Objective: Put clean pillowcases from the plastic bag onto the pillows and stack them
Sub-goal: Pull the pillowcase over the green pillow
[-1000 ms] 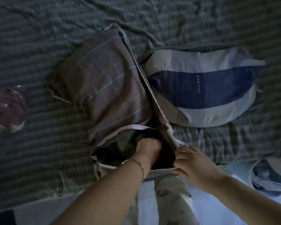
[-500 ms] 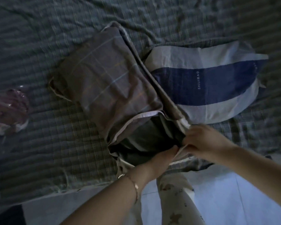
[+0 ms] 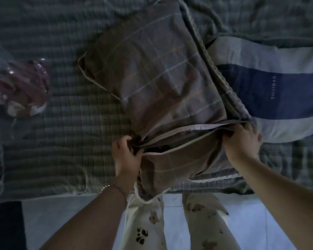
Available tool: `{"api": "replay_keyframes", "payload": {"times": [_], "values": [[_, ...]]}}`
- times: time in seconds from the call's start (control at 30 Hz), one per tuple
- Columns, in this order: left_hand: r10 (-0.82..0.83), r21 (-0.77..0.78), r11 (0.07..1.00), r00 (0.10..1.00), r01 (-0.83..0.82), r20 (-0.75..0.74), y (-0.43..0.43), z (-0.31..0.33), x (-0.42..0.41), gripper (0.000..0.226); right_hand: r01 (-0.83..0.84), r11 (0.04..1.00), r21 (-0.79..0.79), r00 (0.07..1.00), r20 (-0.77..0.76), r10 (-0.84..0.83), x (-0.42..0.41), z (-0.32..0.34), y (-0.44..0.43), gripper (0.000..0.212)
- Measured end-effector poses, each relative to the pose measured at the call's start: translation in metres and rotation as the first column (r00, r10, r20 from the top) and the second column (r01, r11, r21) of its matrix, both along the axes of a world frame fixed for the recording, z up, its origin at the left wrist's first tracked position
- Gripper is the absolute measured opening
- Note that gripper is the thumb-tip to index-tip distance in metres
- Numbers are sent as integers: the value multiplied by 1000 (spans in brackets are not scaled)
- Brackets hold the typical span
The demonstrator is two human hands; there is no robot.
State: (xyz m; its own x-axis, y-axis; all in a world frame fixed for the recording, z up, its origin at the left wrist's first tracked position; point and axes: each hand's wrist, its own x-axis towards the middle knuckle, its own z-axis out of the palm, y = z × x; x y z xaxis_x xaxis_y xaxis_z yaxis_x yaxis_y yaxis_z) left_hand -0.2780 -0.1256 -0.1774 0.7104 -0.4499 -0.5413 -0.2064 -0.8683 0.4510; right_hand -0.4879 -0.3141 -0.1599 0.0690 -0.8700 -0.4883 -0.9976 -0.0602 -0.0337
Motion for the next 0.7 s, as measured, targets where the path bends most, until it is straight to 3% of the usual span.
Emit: {"api": "replay_keyframes", "payload": {"times": [0.07, 0.1, 0.13, 0.2, 0.23, 0.3, 0.37, 0.43, 0.53, 0.6, 0.7], "values": [[338, 122, 939, 927, -321, -160, 2, -2, -5, 51, 156, 984, -88, 984, 102, -147, 17, 11, 24, 34], [399, 242, 908, 883, -343, -248, 4, -5, -9, 50, 191, 976, -101, 970, 171, -172, 24, 19, 37, 30], [414, 337, 890, 852, -306, -321, 8, -6, -6, 48, 156, 981, -120, 962, 242, -123, 36, 26, 53, 25], [480, 375, 867, 751, -328, -453, 14, -6, -1, 45, -64, 991, -120, 932, 348, 102, 54, 37, 81, 18], [538, 372, 842, 652, -390, -535, 16, -2, 3, 40, -199, 979, -41, 894, 403, 199, 65, 43, 94, 16], [563, 341, 804, 439, -488, -700, 21, 5, 8, 33, -351, 906, 236, 849, 489, 202, 87, 56, 116, 16], [475, 275, 818, 322, -505, -819, 25, 12, 13, 23, -410, 847, 339, 827, 530, 188, 105, 59, 137, 25], [392, 210, 852, 318, -480, -863, 29, 18, 14, 18, -418, 845, 334, 826, 527, 200, 117, 55, 153, 31], [406, 208, 847, 344, -489, -847, 33, 28, 10, 15, -221, 901, 372, 873, 487, 13, 126, 48, 161, 27], [426, 214, 818, 312, -533, -849, 32, 30, 8, 18, -122, 929, 348, 887, 459, -55, 126, 45, 157, 23], [420, 214, 804, 275, -554, -865, 33, 31, 8, 20, -147, 931, 334, 887, 461, -25, 122, 40, 148, 18]]}}
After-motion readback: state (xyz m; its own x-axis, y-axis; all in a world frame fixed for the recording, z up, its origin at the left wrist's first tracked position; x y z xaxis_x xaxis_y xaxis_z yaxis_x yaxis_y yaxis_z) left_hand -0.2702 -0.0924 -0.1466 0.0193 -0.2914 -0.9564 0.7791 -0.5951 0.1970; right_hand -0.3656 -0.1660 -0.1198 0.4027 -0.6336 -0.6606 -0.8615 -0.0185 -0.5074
